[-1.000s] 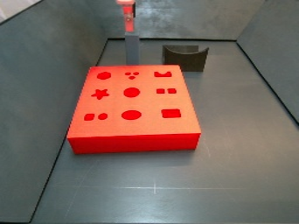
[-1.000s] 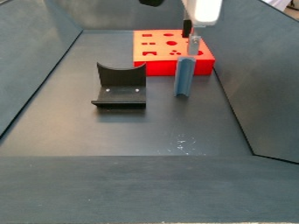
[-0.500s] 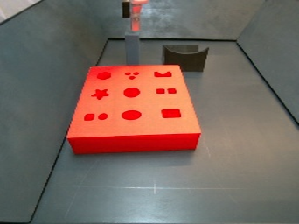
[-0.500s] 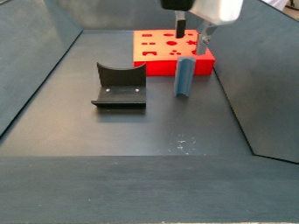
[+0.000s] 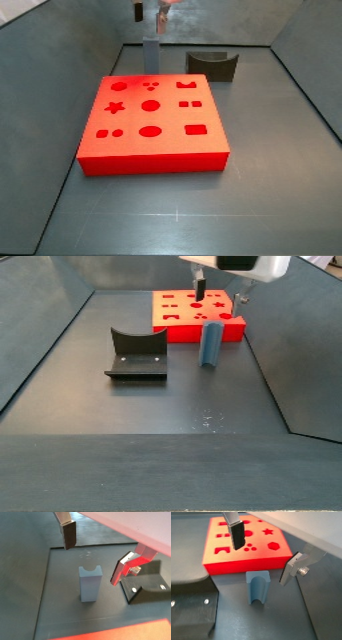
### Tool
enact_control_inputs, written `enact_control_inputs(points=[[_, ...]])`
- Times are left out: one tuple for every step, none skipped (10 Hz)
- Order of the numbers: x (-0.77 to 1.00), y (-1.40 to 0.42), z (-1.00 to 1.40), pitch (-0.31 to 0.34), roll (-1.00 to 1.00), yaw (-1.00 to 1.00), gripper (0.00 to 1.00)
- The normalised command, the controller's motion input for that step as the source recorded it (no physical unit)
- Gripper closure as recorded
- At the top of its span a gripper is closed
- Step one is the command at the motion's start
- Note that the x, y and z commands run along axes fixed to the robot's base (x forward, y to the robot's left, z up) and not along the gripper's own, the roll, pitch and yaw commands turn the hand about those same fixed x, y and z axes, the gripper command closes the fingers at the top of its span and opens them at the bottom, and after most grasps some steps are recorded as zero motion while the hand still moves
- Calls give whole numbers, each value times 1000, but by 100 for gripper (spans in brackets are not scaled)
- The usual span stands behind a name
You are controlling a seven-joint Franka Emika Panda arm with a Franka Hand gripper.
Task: Pick up the arch object. Move up. Place the arch object on the fixture. Regrasp the arch object. Rotate the arch object. Move to above the board. Insert the arch object.
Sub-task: Rotate the arch object.
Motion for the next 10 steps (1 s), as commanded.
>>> enact_control_inputs(points=[[31, -4, -16, 10, -26, 1000, 0], [31, -4, -16, 11, -27, 1000, 0], [31, -4, -16, 12, -31, 1000, 0], [31, -4, -16, 13, -33, 1000, 0], [31, -4, -16, 15, -39, 1000, 0], [32, -4, -16, 16, -42, 1000, 0], [32, -4, -16, 20, -50, 1000, 0], [32, -5, -15, 23, -58, 1000, 0], [32, -4, -15, 29, -74, 1000, 0], [32, -4, -15, 34, -86, 1000, 0]])
